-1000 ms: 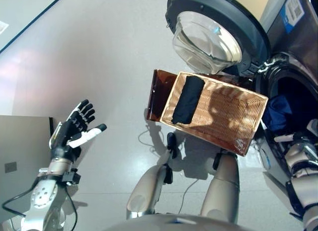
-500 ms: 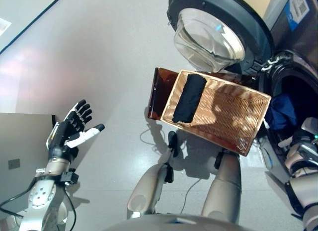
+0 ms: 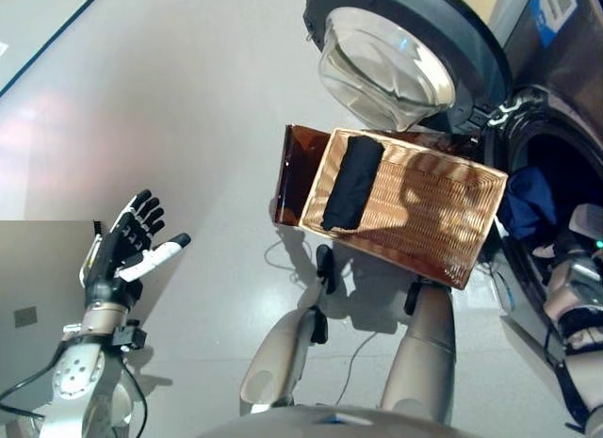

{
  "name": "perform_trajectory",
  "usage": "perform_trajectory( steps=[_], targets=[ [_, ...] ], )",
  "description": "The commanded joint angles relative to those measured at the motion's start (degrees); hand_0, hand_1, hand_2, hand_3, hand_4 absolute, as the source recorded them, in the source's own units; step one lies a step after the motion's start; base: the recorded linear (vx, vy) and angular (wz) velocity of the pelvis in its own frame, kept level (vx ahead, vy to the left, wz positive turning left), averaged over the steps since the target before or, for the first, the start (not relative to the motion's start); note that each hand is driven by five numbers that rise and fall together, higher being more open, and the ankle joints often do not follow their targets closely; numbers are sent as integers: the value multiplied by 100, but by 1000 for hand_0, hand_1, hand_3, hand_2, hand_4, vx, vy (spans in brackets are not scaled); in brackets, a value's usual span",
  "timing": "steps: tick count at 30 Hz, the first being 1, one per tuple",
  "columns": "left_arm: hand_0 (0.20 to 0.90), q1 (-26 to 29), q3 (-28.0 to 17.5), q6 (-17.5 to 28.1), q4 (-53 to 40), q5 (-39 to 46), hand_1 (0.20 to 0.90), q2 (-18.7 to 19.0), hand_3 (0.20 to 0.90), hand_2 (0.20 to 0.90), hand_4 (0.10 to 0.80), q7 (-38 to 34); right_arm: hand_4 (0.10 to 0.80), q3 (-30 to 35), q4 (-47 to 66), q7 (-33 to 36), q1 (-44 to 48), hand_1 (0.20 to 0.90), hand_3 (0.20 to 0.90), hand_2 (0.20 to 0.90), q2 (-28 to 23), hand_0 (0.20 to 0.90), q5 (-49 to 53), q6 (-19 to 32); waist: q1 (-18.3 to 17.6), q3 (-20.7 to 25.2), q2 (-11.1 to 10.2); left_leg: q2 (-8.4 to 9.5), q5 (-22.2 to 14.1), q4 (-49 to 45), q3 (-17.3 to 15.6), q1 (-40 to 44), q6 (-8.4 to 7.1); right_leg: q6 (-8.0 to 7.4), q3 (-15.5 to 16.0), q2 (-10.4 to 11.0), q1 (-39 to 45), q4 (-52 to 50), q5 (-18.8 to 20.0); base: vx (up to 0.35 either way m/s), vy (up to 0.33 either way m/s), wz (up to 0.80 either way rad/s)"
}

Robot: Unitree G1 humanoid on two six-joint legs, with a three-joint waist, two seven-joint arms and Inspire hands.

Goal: Pick up the clothes and place them into the washing machine

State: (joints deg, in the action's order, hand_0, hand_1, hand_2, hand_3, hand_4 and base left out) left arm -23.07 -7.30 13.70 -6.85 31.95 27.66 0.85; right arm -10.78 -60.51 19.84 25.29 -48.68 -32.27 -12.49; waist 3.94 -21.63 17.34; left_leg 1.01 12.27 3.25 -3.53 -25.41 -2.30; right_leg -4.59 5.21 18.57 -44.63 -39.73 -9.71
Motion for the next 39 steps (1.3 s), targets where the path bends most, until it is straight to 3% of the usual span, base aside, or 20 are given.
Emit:
perform_trajectory(
  steps=[1,8,12,14,17,20,22,24,27,28,29,31,35,39],
  targets=[
    [900,-31,-788,312,-186,-79,900,-114,900,900,800,-257,300,-100,161,-95,202,200,200,200,-183,200,-77,10,-31,-137,106,-495,-17,142,258,165,-660,-662,-504,234,101,390,552,16,8,3],
    [900,29,-877,310,-133,-132,900,-242,900,900,800,-322,300,-72,206,-88,345,200,200,200,-152,200,-270,-165,-22,-91,77,-491,-63,148,256,205,-653,-658,-522,223,78,332,534,0,0,0],
    [900,1,-999,270,-106,-179,900,-316,900,900,800,-375,300,185,1133,-165,59,200,200,200,-250,200,-587,-239,-70,-107,19,-507,-77,135,260,230,-654,-650,-535,208,81,317,525,0,0,0],
    [900,76,-1028,238,-48,-220,900,-368,900,900,800,-395,300,650,1859,-188,-446,200,200,200,-250,200,-719,-273,-109,-97,-32,-509,-88,134,250,243,-651,-652,-547,211,70,290,511,0,0,0],
    [900,136,-1010,235,32,-222,900,-455,900,900,800,-408,300,1043,1947,-35,-716,200,200,200,-37,200,-599,-356,-127,-64,-35,-505,-91,142,255,252,-648,-657,-547,217,75,296,509,0,0,0],
    [900,188,-924,281,77,-263,900,-483,900,900,800,-442,300,1718,1544,714,-737,200,200,200,473,200,982,-43,-118,-33,-49,-503,-103,151,274,292,-647,-652,-531,209,143,318,500,0,0,0],
    [900,266,-726,338,165,-242,900,-469,900,900,800,-476,300,2089,816,1281,-502,200,200,200,999,200,2744,747,-114,-7,-75,-517,-108,155,280,347,-651,-642,-502,182,234,351,493,16,-2,0],
    [900,277,-525,394,217,-234,900,-379,900,900,800,-497,300,2209,-78,1367,-187,200,200,200,1239,200,3994,1303,-92,41,-98,-527,-131,161,292,403,-650,-643,-475,173,302,381,478,42,-4,-3],
    [900,170,-431,547,91,-36,900,-148,900,900,800,-540,300,2478,-136,1376,70,200,200,200,1552,200,5751,2335,-119,87,-209,-560,-164,168,282,461,-670,-641,-443,140,409,478,475,27,-10,-7],
    [900,170,-431,547,91,-36,900,-148,900,900,800,-540,300,2478,-136,1376,70,200,200,200,1552,200,5751,2335,-119,87,-209,-560,-164,168,282,461,-670,-641,-443,140,409,478,475,26,-10,-5],
    [900,153,-348,574,97,70,900,-106,900,900,800,-578,300,2696,-12,1280,165,200,200,200,1716,200,6760,2825,-125,108,-237,-574,-180,170,290,488,-676,-639,-426,128,456,515,469,0,0,0],
    [900,180,-271,585,100,124,900,-75,900,900,800,-579,300,2823,-50,1151,183,200,200,200,1783,200,7222,2993,-131,115,-256,-583,-193,172,288,514,-678,-645,-417,134,488,519,465,7,-1,-2],
    [900,256,107,717,108,381,900,-43,900,900,800,-570,300,3608,-252,722,746,200,200,200,1930,200,9300,3848,-86,182,-172,-548,-237,172,320,606,-693,-668,-389,207,615,540,398,32,10,-2],
    [900,328,234,778,80,463,900,29,900,900,800,-563,300,3745,-498,616,1076,200,200,200,1709,200,9822,4009,-31,204,-92,-544,-194,173,335,615,-694,-661,-378,226,627,556,440,-1,5,2]
  ],
)
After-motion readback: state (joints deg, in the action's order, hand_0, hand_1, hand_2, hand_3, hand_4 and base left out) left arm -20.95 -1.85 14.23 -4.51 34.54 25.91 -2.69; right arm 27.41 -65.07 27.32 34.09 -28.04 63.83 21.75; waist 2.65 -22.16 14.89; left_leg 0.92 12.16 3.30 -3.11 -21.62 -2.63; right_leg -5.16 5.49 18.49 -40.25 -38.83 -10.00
